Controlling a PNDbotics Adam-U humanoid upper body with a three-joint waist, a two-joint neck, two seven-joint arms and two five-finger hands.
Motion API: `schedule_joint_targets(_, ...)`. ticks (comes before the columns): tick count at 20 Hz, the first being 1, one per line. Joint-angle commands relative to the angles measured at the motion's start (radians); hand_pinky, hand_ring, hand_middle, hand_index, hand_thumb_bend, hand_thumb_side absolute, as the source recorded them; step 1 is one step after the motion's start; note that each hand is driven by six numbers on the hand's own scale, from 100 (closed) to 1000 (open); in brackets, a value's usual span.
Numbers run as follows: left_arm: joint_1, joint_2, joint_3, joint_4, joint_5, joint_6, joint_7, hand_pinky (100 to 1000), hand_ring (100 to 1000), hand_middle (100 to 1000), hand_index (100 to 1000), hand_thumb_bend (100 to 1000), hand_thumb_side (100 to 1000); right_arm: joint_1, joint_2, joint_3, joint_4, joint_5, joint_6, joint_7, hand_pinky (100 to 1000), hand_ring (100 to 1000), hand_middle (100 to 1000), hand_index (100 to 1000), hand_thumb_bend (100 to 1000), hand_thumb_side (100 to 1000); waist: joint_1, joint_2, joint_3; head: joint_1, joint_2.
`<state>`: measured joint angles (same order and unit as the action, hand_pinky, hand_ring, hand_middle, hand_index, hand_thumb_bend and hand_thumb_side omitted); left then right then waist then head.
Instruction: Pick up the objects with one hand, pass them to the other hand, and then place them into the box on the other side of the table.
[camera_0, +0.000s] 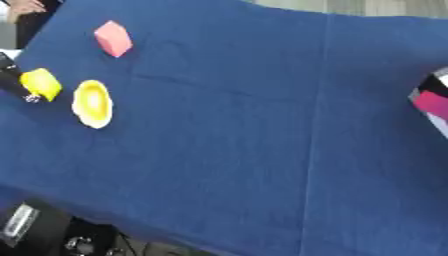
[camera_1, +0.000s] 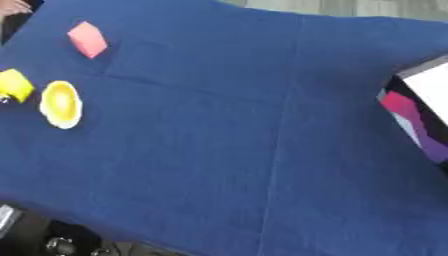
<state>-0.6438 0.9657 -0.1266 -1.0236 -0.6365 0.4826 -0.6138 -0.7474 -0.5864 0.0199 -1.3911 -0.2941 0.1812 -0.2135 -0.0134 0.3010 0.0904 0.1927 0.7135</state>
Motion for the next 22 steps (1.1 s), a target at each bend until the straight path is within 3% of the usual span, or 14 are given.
schedule_joint_targets(1, -0.018, 0.024, 0.006, -0.004, -0.017, 0.006, 0.005, 789, 807, 705, 683, 542, 291, -0.013, -0.026, -0.007, -0.005, 0.002, -0.001, 0.005, 870, 929, 830, 940, 497, 460, 0.001, -0.005, 0.002, 0.005, -0.003)
schedule_joint_targets(2, -0.019, 0.022, 0.007, -0.003, -0.017, 0.008, 0.011, 780, 791, 676, 656, 434, 267, -0.013, -0.026, -0.007, -0.005, 0.001, -0.001, 0.005, 870, 928, 830, 940, 498, 460, 0.001, -0.005, 0.002, 0.006, -0.004)
schedule_joint_targets(8, -0.014, 0.015, 0.002, -0.004, 0.027, 0.016, 0.038, 760, 749, 615, 590, 256, 263, -0.011, -0.025, -0.008, -0.003, -0.002, 0.000, 0.005, 870, 929, 830, 941, 465, 475, -0.001, -0.004, 0.001, 0.007, -0.005)
schedule_joint_targets(14, -0.001, 0.029, 0.016, -0.058, 0.061, 0.017, 0.040, 727, 709, 582, 547, 246, 227, -0.014, -0.025, -0.007, -0.004, -0.003, 0.000, 0.004, 870, 929, 829, 941, 436, 486, -0.001, -0.006, 0.002, 0.006, -0.002)
schedule_joint_targets(22, 0.048, 0.090, 0.076, -0.358, 0.185, 0.051, 0.118, 713, 678, 560, 543, 205, 223, -0.027, -0.029, -0.001, -0.024, -0.002, -0.003, 0.009, 870, 931, 830, 942, 426, 480, -0.003, -0.016, 0.010, -0.019, 0.001)
